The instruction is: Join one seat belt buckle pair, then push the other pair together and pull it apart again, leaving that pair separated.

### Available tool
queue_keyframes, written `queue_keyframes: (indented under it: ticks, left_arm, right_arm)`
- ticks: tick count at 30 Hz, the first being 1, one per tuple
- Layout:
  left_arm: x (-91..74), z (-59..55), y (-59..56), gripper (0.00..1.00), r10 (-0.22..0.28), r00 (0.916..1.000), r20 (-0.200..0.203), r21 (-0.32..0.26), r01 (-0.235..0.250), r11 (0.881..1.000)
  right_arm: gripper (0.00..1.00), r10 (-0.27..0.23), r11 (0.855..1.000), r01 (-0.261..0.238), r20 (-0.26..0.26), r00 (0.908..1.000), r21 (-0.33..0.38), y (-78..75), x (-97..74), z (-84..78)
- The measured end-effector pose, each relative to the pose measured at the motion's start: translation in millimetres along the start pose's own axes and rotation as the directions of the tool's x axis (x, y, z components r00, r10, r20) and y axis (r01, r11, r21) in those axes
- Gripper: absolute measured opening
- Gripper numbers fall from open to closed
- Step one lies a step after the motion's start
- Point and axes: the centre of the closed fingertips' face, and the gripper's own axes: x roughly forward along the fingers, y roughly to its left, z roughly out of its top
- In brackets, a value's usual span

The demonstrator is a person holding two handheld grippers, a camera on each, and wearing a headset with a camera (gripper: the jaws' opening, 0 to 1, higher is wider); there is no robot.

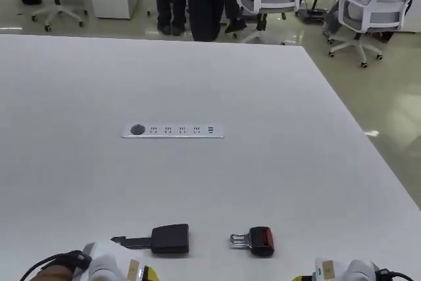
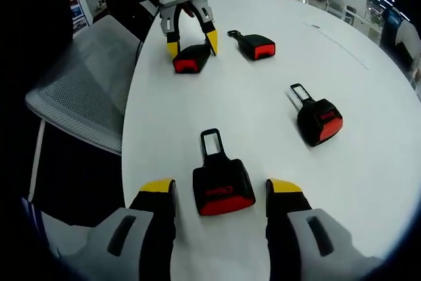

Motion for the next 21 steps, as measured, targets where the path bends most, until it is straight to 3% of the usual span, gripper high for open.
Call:
queue_keyframes:
  ticks: [6, 9, 14, 21]
  left_arm:
    - [-1.5, 1.0, 3.0, 0.40, 0.080, 0.9965, 0.022, -0.114, -0.077, 0.991]
    - [-2.0, 0.0, 4.5, 0.36, 0.130, 0.9908, 0.037, -0.177, -0.122, 0.977]
    - [-2.8, 2.7, 3.2, 0.35, 0.151, 0.9879, 0.034, -0.199, -0.142, 0.970]
    - [-3.6, 5.3, 3.0, 0.34, 0.151, 0.9883, 0.025, -0.203, -0.143, 0.969]
  right_arm:
    - [0.43, -0.036, 0.999, 0.036, -0.030, 0.9989, -0.024, -7.9, 0.1, -0.9]
    - [0.39, -0.041, 0.999, 0.040, -0.035, 0.9985, -0.026, -9.6, -0.7, -0.4]
    - [0.35, -0.041, 0.999, 0.040, -0.049, 0.9979, -0.027, -9.7, -3.7, 2.0]
    - [0.35, -0.035, 0.999, 0.031, -0.083, 0.9959, -0.041, -11.8, -3.1, 0.2]
